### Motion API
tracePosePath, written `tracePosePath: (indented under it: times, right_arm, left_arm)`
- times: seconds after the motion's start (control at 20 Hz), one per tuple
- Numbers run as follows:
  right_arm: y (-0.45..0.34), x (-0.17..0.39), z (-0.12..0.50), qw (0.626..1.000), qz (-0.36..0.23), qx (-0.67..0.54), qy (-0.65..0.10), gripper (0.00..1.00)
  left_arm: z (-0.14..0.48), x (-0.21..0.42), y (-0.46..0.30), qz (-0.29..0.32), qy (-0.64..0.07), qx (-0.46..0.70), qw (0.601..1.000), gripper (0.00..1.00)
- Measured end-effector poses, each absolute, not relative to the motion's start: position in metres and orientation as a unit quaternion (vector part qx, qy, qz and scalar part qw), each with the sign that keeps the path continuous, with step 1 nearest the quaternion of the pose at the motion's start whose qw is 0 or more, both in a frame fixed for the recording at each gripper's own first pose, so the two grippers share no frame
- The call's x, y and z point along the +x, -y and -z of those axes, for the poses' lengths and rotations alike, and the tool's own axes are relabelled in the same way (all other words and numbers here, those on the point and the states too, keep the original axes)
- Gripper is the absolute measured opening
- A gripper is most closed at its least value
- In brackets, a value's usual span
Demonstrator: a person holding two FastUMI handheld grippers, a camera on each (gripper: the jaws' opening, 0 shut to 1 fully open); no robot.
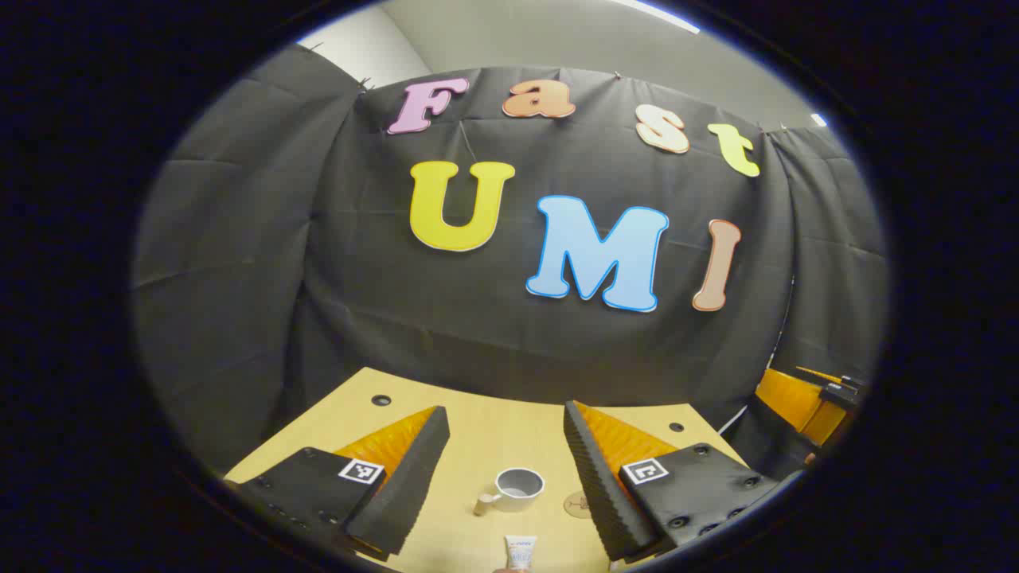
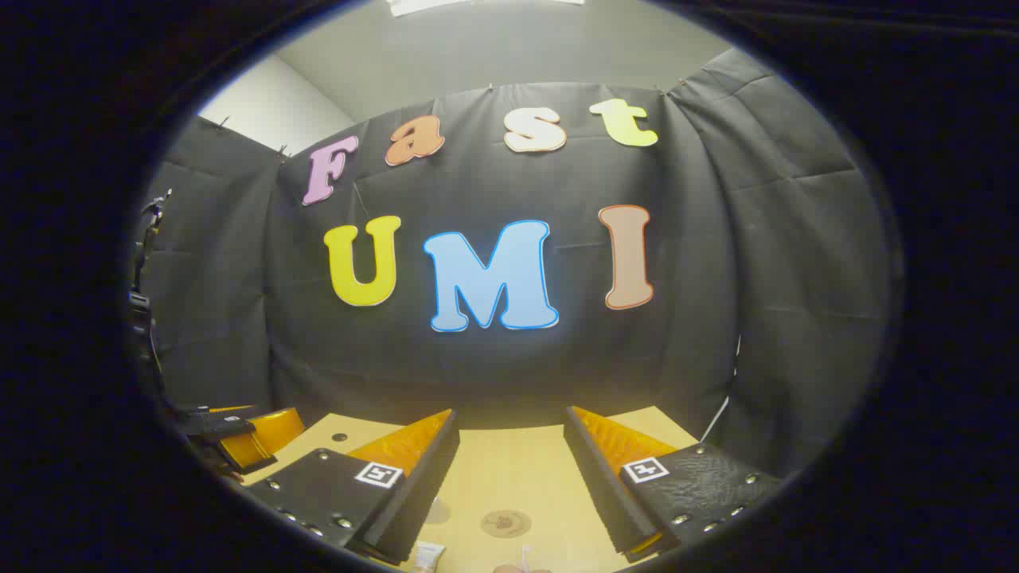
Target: Put the toothbrush and toothpaste on the desktop into the cup, then pick up the cup and place it on the coaster on the desktop.
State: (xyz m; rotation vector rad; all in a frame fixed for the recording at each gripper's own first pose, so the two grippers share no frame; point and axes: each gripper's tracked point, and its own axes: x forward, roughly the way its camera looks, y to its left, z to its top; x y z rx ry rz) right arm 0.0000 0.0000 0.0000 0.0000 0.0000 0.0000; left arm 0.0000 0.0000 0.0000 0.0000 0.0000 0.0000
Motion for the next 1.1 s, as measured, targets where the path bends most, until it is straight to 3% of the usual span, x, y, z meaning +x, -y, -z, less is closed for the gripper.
tracePosePath:
  times: [0.25,0.3,0.35,0.7,0.85,0.9,0.95,1.1]
  right_arm:
    - [-0.005,0.003,0.033,0.999,-0.012,0.0,-0.045,0.85]
    - [-0.006,0.004,0.043,0.998,-0.013,0.0,-0.056,0.86]
    - [-0.007,0.004,0.052,0.997,-0.014,0.001,-0.07,0.86]
    - [-0.014,0.008,0.121,0.986,-0.024,-0.001,-0.164,0.86]
    - [-0.016,0.006,0.159,0.976,-0.023,0.004,-0.216,0.86]
    - [-0.015,0.004,0.172,0.973,-0.021,0.008,-0.231,0.86]
    - [-0.015,0.003,0.183,0.969,-0.019,0.013,-0.245,0.86]
    - [-0.012,-0.005,0.211,0.96,-0.016,0.025,-0.28,0.86]
  left_arm:
    - [0.032,0.004,0.016,0.024,-0.029,0.032,0.999,0.87]
    - [0.039,0.004,0.017,0.027,-0.036,0.038,0.998,0.93]
    - [0.046,0.005,0.018,0.031,-0.042,0.041,0.998,0.87]
    - [0.117,0.012,0.017,0.049,-0.121,0.043,0.991,0.87]
    - [0.154,0.016,0.018,0.059,-0.163,0.04,0.984,0.99]
    - [0.162,0.015,0.017,0.06,-0.175,0.04,0.982,0.99]
    - [0.172,0.014,0.016,0.061,-0.185,0.041,0.98,0.87]
    - [0.198,0.016,0.02,0.062,-0.215,0.035,0.974,0.88]
